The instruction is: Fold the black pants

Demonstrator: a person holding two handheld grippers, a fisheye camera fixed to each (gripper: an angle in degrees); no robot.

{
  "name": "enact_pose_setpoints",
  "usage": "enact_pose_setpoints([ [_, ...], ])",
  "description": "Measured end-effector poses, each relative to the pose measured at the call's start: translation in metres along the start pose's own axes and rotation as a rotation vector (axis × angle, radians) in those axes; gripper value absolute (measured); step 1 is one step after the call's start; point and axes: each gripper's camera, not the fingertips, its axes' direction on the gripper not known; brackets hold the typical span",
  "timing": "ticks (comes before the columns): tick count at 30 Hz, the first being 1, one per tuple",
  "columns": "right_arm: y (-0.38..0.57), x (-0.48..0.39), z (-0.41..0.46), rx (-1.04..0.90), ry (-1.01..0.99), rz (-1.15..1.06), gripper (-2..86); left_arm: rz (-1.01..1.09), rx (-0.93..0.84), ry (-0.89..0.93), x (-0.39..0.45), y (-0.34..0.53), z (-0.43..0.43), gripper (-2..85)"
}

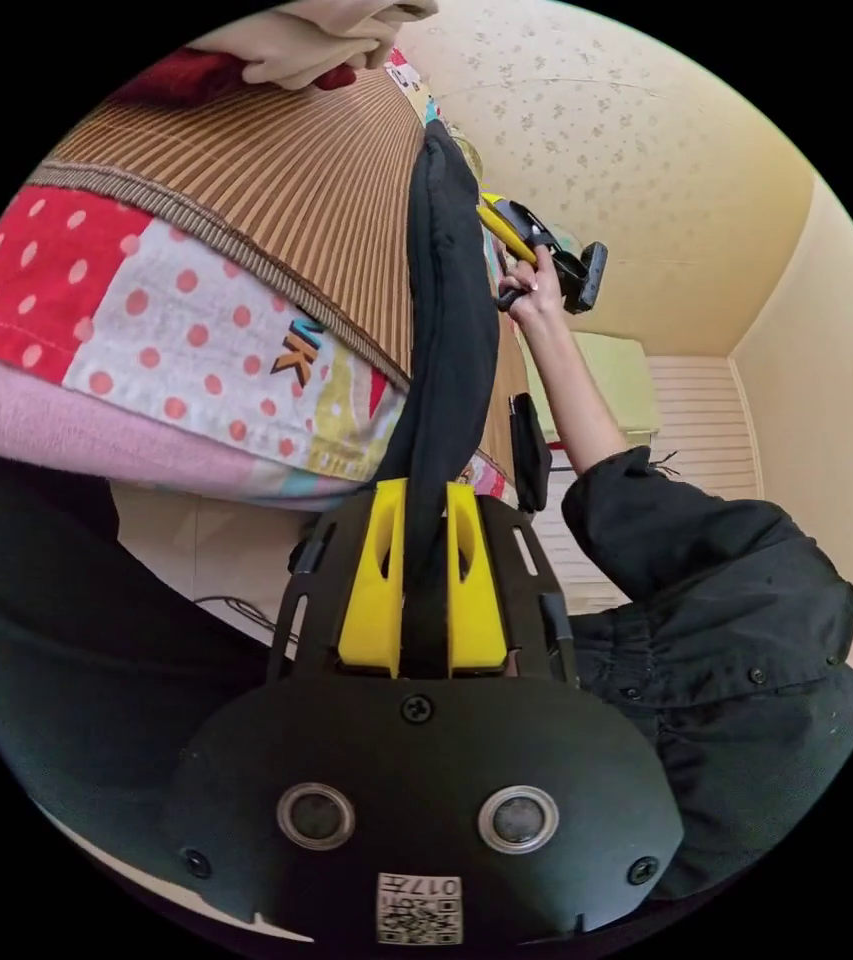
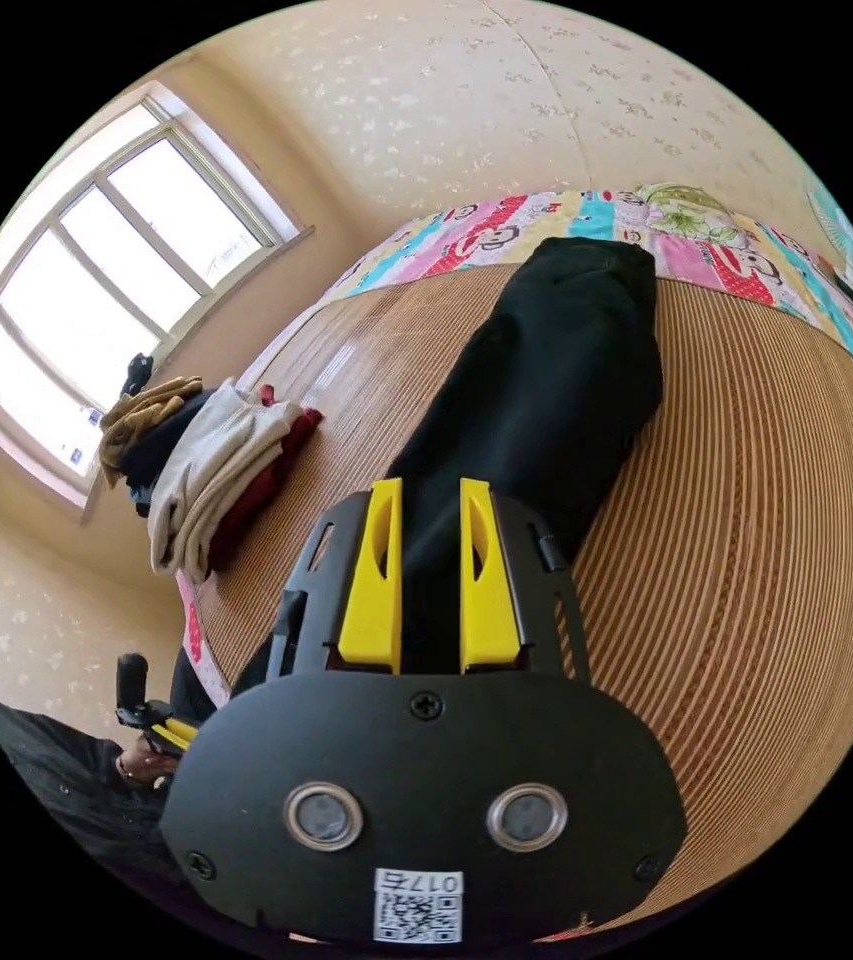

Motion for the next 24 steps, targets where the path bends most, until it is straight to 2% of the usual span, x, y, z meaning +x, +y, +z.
enact_pose_setpoints([
  [5, 0.148, 0.018, -0.026, -0.061, -0.261, 0.225, 11.1, 0.022, -0.093, 0.028, 0.003, -0.017, 0.01, 5.1],
  [8, 0.21, 0.009, -0.047, 0.032, -0.409, 0.306, 12.5, -0.048, -0.089, 0.179, -0.004, -0.016, 0.01, 3.8],
  [11, 0.238, 0.004, -0.059, 0.097, -0.545, 0.35, 15.2, -0.087, -0.057, 0.471, -0.009, -0.008, 0.01, 3.4],
  [13, 0.246, 0.003, -0.061, 0.102, -0.549, 0.344, 16.1, -0.198, -0.015, 0.816, -0.025, 0.002, 0.022, 3.2],
  [15, 0.248, 0.007, -0.069, 0.074, -0.611, 0.362, 15.8, -0.251, -0.011, 0.966, -0.028, 0.01, 0.034, 3.0],
  [17, 0.246, 0.004, -0.08, 0.064, -0.666, 0.331, 14.3, -0.248, -0.004, 0.948, -0.022, 0.016, 0.039, 2.9],
  [19, 0.245, -0.005, -0.085, 0.018, -0.699, 0.289, 11.9, -0.217, -0.04, 0.796, -0.011, 0.021, 0.046, 3.0],
  [21, 0.247, -0.013, -0.089, -0.042, -0.736, 0.272, 5.9, -0.201, -0.051, 0.726, -0.006, 0.026, 0.049, 3.1],
  [24, 0.256, -0.016, -0.109, 0.041, -0.792, 0.245, 4.6, -0.117, -0.022, 0.619, 0.006, 0.034, 0.039, 3.3],
])
